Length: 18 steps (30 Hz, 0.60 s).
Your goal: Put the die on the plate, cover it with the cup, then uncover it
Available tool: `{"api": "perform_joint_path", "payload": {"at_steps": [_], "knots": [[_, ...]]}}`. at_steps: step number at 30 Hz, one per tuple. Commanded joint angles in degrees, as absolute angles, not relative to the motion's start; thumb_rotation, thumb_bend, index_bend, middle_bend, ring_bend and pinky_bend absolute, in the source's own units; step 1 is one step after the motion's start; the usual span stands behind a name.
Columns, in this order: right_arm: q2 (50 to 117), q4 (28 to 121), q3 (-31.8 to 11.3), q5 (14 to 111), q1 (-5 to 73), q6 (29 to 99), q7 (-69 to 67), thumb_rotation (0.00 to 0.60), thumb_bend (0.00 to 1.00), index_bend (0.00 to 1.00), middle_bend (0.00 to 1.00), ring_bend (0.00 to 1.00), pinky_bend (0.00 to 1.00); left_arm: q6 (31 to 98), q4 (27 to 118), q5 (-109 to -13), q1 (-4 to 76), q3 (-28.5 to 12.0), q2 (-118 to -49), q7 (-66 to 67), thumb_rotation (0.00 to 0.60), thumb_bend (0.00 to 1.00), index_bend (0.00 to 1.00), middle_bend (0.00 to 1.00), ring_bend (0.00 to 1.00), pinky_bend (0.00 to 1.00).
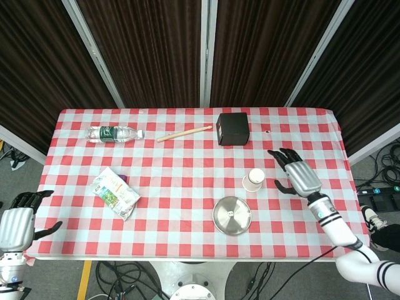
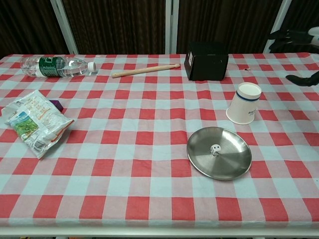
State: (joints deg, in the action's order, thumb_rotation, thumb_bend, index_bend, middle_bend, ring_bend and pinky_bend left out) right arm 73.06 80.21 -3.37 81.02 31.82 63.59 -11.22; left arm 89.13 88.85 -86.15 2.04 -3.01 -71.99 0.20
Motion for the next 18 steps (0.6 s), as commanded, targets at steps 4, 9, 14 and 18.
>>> {"api": "perform_joint_path", "payload": {"at_steps": [4, 9, 14, 18], "knots": [[66.1, 88.3, 0.1, 83.9, 19.3, 79.0, -10.0, 0.6, 0.33, 0.02, 0.11, 0.0, 0.02, 89.7, 88.0, -86.8, 1.8, -2.6, -73.0, 0.7, 0.6, 0.0, 0.27, 0.31, 0.26, 0.21], [63.6, 89.8, 3.3, 87.0, 12.5, 86.2, -14.1, 0.6, 0.33, 0.02, 0.11, 0.0, 0.02, 89.6, 88.1, -87.0, 2.0, -2.6, -73.4, 1.3, 0.6, 0.0, 0.27, 0.31, 0.26, 0.21], [63.6, 89.6, 4.6, 88.6, 8.7, 89.4, -16.1, 0.6, 0.33, 0.02, 0.11, 0.0, 0.02, 89.5, 88.5, -87.1, 2.3, -2.8, -73.4, 2.7, 0.6, 0.0, 0.27, 0.31, 0.26, 0.21], [63.9, 89.3, 4.3, 89.4, 8.3, 89.3, -16.1, 0.6, 0.33, 0.04, 0.12, 0.0, 0.01, 88.2, 88.5, -86.1, 2.9, -3.1, -73.6, 3.8, 0.6, 0.0, 0.27, 0.31, 0.26, 0.21]]}}
